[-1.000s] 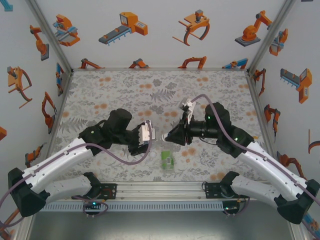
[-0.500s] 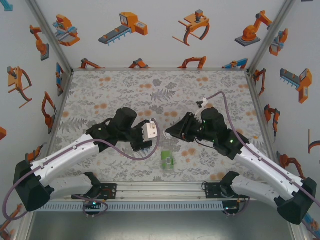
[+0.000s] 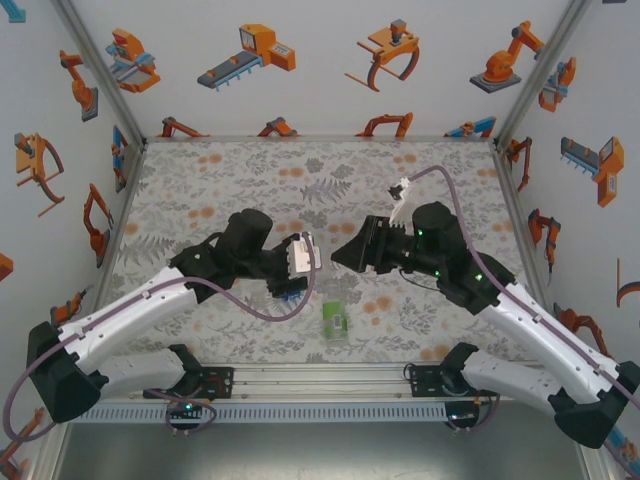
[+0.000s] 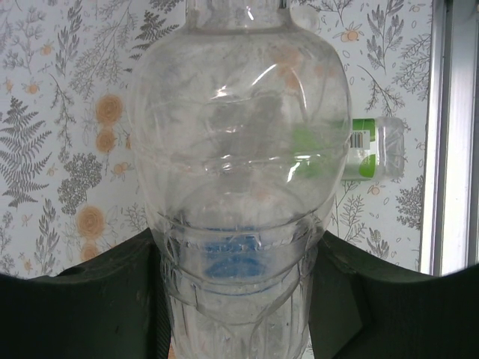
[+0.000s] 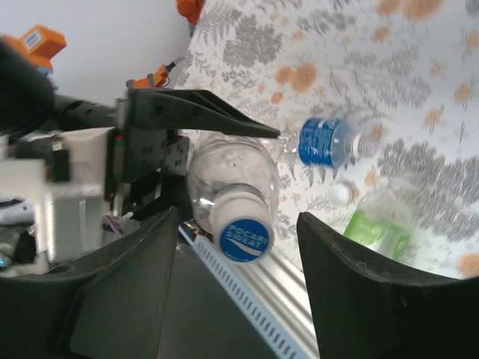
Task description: Screw on the bottle caps
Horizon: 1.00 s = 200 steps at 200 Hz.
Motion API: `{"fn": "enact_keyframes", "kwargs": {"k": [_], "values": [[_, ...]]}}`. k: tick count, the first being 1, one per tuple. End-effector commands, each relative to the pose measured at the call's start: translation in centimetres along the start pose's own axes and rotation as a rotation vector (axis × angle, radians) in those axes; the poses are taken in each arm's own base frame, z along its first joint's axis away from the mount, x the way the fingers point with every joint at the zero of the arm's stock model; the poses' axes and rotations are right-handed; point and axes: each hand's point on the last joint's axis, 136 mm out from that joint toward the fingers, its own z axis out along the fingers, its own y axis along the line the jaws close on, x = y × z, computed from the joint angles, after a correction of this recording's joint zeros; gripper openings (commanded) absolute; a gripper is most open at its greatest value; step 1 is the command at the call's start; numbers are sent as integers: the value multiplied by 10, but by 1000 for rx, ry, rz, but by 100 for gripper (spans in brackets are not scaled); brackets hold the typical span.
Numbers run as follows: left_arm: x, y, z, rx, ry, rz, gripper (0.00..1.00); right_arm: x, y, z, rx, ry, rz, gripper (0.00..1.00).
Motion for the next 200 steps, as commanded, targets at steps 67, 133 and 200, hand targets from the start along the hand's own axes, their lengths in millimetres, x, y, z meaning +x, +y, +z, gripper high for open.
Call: {"fn": "enact_keyframes", "kwargs": {"k": [67, 133, 200], "values": [[-26, -31, -37, 116, -87, 28, 0, 31, 99, -53, -581, -58, -1133, 61], [-34, -42, -48, 164, -118, 24, 0, 50, 108, -64, -734, -88, -1373, 50], [-35, -44, -50, 173, -123, 23, 0, 54, 103, -55, -746, -63, -1358, 44]]}}
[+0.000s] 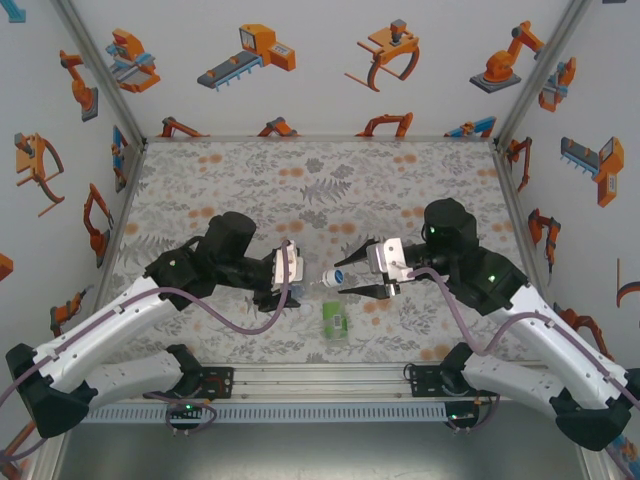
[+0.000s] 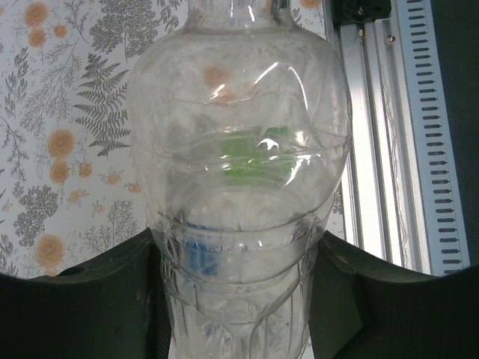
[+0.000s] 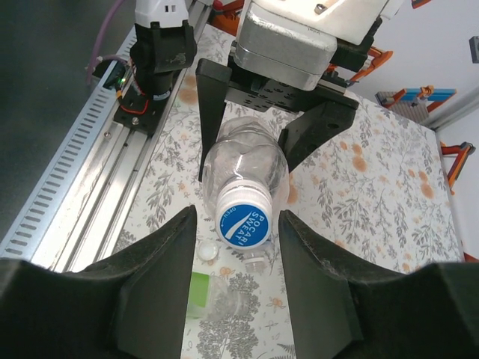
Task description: Screw on the bottle caps
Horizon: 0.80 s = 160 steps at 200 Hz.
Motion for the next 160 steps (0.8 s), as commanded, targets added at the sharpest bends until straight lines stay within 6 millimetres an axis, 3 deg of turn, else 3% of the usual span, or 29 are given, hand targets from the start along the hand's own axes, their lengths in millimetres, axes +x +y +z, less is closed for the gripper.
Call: {"fn": "enact_keyframes", "kwargs": {"k": [1, 64, 102, 141, 160], "values": [[-14, -6, -8, 22, -36, 28, 0, -9, 2, -1, -18, -29, -49, 44], [-13, -6, -8, 20, -35, 29, 0, 1, -3, 4, -15, 1, -19, 38], [-13, -6, -8, 18, -33, 30, 0, 7, -5, 6, 1, 20, 35, 26], [-7, 13, -4, -74, -3, 9, 0, 27, -38, 11, 181, 34, 485, 0], [-2, 27, 0, -147, 7, 8, 0, 51, -59, 6, 362, 35, 797, 0]]}}
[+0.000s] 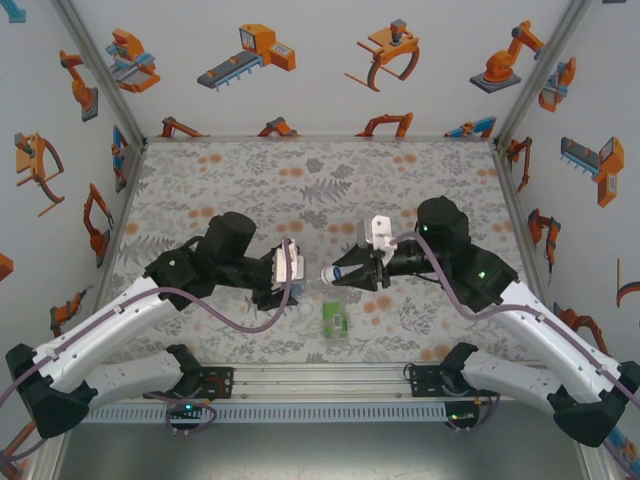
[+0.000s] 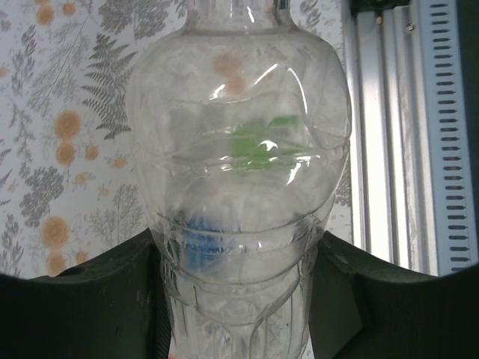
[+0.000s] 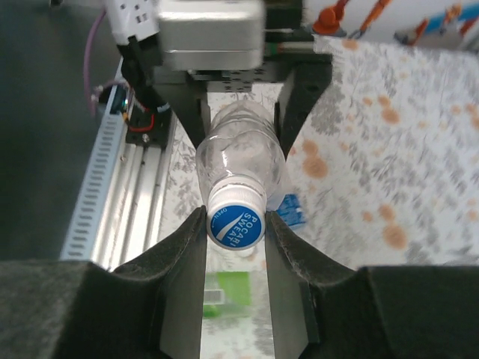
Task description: Screw on the bottle caps
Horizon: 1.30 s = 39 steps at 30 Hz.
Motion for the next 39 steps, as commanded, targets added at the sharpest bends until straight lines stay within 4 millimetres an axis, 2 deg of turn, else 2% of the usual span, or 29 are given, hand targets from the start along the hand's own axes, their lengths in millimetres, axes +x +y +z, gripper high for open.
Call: {"fn": "enact_keyframes", "kwargs": {"k": [1, 4, 7, 8, 11, 15, 23, 25, 27, 28, 31, 34, 39], "values": [[-11, 19, 1, -97, -41, 22, 0, 15, -42, 2, 232, -25, 461, 0], [-9, 32, 5, -159, -41, 33, 0, 42, -65, -8, 426, -44, 851, 0], [-10, 40, 10, -187, -39, 49, 0, 82, -73, -20, 600, -61, 1270, 0], [-10, 43, 12, -193, -37, 54, 0, 90, -72, -20, 606, -88, 1381, 0], [-11, 48, 18, -198, -39, 73, 0, 93, -71, -14, 575, -157, 1533, 0], [-16, 50, 22, -184, -49, 92, 0, 86, -74, -13, 573, -154, 1537, 0], [-14, 48, 26, -163, -36, 93, 0, 77, -75, -17, 593, -103, 1404, 1], [-13, 47, 26, -158, -34, 90, 0, 67, -77, -24, 608, -103, 1321, 18], [-12, 45, 25, -147, -30, 87, 0, 56, -78, -31, 622, -106, 1234, 40], [-11, 43, 25, -141, -27, 86, 0, 50, -78, -33, 618, -110, 1192, 44], [-9, 38, 24, -116, -20, 81, 0, 21, -73, -38, 560, -113, 983, 53], [-9, 31, 22, -87, -19, 76, 0, -6, -61, -40, 475, -105, 701, 54], [-12, 18, 15, -31, -35, 67, 0, -30, -26, -36, 285, -63, 232, 55]]}}
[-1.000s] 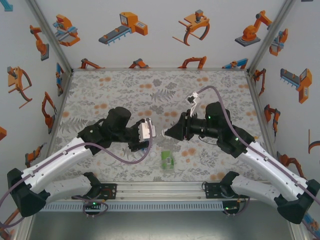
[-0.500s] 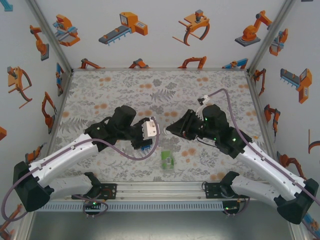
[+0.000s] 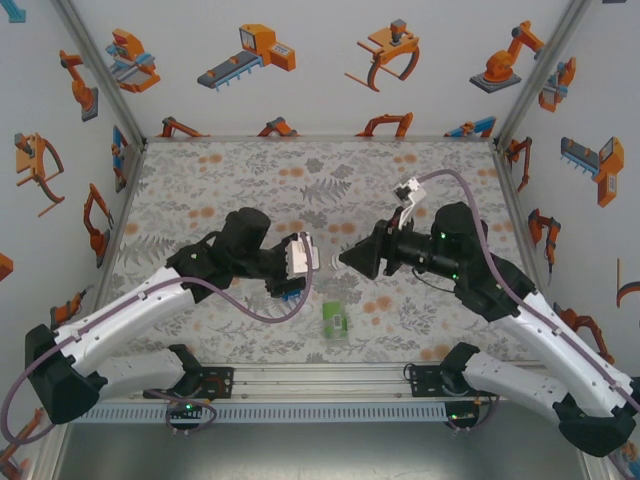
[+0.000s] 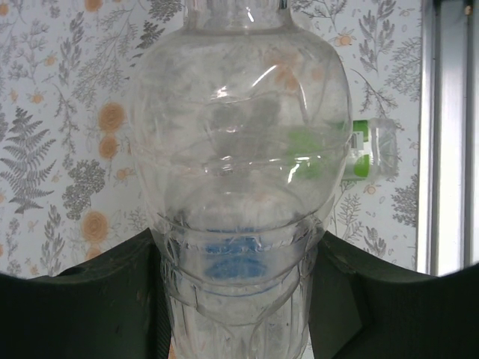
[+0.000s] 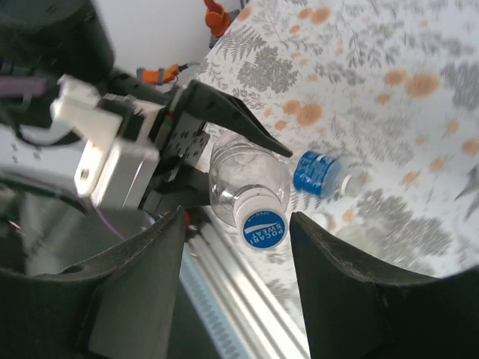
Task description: Screw on the bottle caps
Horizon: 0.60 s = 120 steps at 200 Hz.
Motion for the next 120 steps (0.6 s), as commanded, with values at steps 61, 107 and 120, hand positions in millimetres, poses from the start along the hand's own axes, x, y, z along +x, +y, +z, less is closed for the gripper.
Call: {"fn": "enact_keyframes", "kwargs": {"k": [61, 107, 120], "values": [[-30, -35, -37, 136, -112, 12, 0, 32, 85, -28, -567, 46, -935, 56], [-33, -40, -45, 143, -123, 5, 0, 27, 89, -19, -619, 20, -951, 53], [-33, -40, -46, 139, -123, 6, 0, 28, 90, -17, -630, 22, -948, 52]]}}
